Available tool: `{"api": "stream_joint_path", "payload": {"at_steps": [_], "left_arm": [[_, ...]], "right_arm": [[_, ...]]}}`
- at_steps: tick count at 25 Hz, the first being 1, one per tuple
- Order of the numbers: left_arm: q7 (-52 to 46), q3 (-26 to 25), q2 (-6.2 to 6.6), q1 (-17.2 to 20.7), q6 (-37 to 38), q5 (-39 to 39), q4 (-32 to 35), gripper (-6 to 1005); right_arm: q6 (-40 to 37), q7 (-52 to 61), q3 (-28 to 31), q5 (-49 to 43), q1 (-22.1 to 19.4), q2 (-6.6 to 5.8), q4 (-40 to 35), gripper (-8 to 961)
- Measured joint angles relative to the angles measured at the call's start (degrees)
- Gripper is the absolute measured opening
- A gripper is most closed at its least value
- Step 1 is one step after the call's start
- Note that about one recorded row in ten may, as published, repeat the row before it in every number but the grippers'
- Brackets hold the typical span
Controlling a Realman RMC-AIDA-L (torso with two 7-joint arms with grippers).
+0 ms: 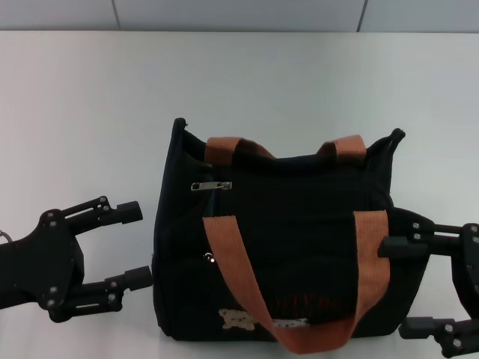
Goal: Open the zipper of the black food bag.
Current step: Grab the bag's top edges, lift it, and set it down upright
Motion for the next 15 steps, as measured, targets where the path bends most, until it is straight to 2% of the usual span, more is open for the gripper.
{"api": "stream_joint_path", "payload": {"at_steps": [7,15], "left_arm": [[-0.30,-0.02,-0.10,0.29,0.12,1.22,-0.23,804],[0.24,-0.48,-1.77,0.56,-2.89,5.14,-0.40,803]], "right_arm": [[0.00,0.00,0.00,0.07,0.00,0.01,0.00,789],[0.77,0.00,0.00,0.33,0.10,0.05,0.01,790]]}}
